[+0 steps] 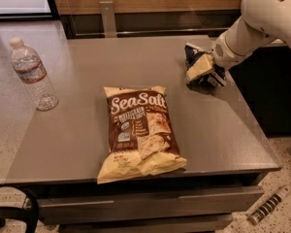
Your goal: Move blue chip bag near water bottle
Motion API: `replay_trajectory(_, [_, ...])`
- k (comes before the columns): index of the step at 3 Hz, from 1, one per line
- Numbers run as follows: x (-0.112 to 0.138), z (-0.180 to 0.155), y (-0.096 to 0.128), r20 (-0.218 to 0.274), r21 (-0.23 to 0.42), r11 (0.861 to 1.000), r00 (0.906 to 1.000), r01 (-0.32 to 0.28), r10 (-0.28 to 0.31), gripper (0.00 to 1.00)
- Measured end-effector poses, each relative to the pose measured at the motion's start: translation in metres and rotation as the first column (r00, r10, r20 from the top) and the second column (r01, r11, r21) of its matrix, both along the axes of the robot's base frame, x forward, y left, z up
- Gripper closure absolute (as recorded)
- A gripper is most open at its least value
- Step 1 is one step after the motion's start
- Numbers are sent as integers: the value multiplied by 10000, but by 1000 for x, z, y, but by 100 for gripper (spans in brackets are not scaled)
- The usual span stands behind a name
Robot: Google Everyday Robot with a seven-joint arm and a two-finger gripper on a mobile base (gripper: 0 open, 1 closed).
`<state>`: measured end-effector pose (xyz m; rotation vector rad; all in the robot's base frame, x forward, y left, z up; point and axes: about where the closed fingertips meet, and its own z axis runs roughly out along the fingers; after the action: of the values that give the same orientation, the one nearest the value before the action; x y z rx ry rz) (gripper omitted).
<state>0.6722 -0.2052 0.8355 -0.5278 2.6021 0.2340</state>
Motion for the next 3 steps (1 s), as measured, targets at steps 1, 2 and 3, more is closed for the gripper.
replay_trajectory(1, [0, -3, 2, -46, 1, 10000, 10000, -34, 34, 74])
replay_trajectory(2, [0, -4, 3, -71, 1, 10000, 10000, -54, 54, 96])
replay_trajectory(3, [0, -4, 3, -71, 1, 10000, 10000, -54, 54, 100])
